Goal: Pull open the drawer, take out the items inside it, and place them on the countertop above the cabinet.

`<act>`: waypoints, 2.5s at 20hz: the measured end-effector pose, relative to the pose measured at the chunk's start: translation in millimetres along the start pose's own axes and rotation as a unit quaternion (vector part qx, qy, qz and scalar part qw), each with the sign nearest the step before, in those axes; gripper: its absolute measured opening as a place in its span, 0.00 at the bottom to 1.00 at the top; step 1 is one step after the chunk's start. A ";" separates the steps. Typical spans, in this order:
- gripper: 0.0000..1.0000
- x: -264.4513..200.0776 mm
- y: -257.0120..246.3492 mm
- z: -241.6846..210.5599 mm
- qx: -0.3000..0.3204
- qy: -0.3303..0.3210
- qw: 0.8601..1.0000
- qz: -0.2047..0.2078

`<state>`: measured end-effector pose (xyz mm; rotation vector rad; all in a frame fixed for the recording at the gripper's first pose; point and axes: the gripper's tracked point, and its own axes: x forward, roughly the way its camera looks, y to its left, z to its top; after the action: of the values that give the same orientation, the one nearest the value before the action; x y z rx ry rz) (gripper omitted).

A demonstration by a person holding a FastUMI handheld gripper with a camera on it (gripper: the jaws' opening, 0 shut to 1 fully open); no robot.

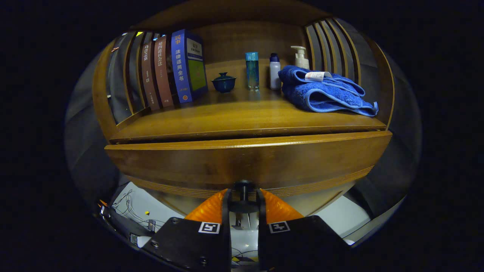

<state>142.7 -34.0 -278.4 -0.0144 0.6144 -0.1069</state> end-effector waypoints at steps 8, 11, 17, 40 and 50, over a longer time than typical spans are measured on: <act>0.32 -72.2 0.2 -44.3 0.001 0.033 0.999 0.005; 0.32 -94.6 -1.3 -58.3 0.004 0.046 0.999 0.007; 0.32 -127.3 -2.5 -78.6 0.007 0.058 0.998 0.007; 1.00 -174.5 15.5 5.2 0.027 0.057 0.998 0.020; 1.00 -43.3 20.7 21.4 0.002 0.195 0.981 0.005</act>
<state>121.9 -9.3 -236.9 0.0136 1.0063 -0.1021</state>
